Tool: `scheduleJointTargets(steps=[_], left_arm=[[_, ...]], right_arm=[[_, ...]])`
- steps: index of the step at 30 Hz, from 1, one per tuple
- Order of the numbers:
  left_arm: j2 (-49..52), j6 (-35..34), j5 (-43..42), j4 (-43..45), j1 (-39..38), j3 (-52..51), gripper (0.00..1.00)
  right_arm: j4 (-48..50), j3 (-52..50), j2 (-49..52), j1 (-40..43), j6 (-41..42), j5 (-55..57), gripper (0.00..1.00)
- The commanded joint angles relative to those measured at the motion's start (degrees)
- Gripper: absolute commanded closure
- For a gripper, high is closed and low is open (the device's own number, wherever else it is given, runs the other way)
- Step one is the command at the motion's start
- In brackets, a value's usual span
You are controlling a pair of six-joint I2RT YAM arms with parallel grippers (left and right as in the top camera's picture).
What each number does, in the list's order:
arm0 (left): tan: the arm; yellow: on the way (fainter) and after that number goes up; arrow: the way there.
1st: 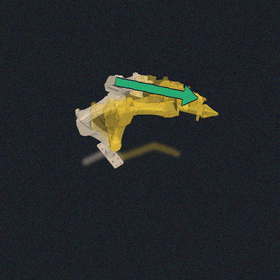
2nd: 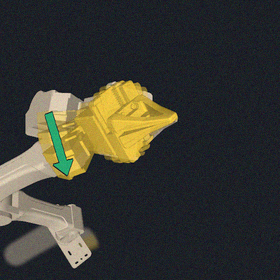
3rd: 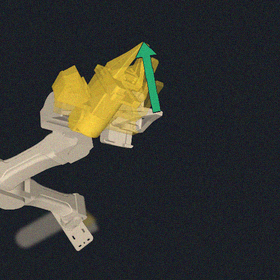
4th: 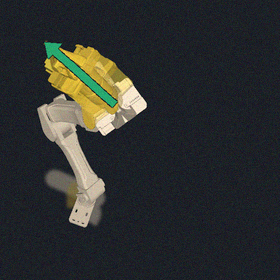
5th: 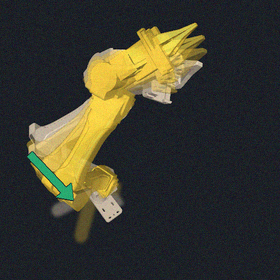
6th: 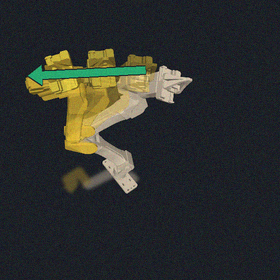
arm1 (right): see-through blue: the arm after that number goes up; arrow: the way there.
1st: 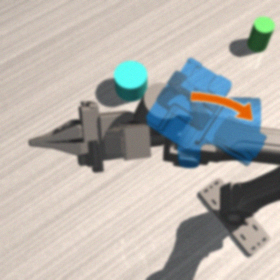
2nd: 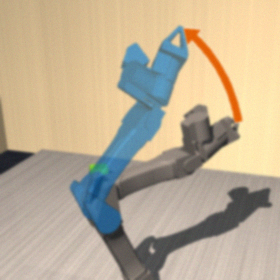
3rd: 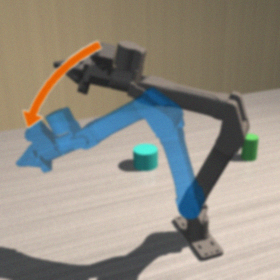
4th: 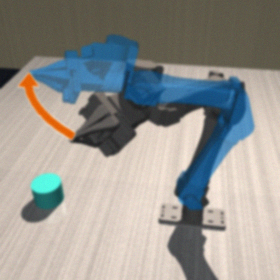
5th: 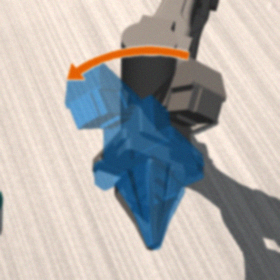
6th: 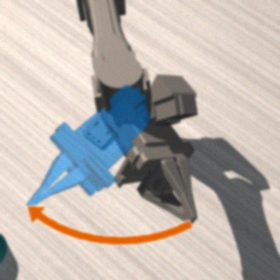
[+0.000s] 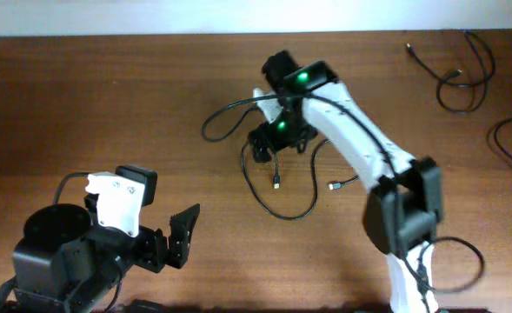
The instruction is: Untangle cables
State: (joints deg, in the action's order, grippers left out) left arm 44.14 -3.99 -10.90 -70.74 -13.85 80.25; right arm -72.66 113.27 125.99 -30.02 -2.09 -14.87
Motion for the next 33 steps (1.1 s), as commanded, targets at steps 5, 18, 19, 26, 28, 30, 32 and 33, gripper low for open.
scheduleJointTargets(steps=[5,18,19,26,28,30,32,33], left_arm=[[0.0,-0.3,0.4,-0.1,0.2,-0.2,0.01],[0.0,-0.3,0.4,-0.1,0.1,-0.2,0.01],[0.0,-0.3,0.4,-0.1,0.1,-0.2,0.01],[0.0,-0.3,0.4,-0.1,0.1,-0.2,0.01],[0.0,-0.3,0.4,-0.1,0.1,-0.2,0.01],[0.0,-0.3,0.4,-0.1,0.1,-0.2,0.01],[0.0,-0.3,0.4,-0.1,0.2,-0.2,0.01],[0.0,-0.3,0.4,-0.1,0.2,-0.2,0.01]], right_arm=[[1.5,0.2,5.5,1.0,12.5,4.2,0.96],[-0.6,-19.2,-17.6,31.0,13.3,9.4,0.93],[3.1,-23.8,-17.6,32.1,13.3,9.1,0.92],[22.5,-44.2,-17.6,32.8,19.1,20.1,0.18],[21.5,-44.2,-17.6,32.8,28.2,22.6,0.01],[21.9,-44.2,-17.6,32.8,34.8,21.2,0.02],[22.0,-44.2,-17.6,32.7,43.8,17.3,0.01],[24.2,-44.3,-17.6,32.7,43.7,13.7,0.02]])
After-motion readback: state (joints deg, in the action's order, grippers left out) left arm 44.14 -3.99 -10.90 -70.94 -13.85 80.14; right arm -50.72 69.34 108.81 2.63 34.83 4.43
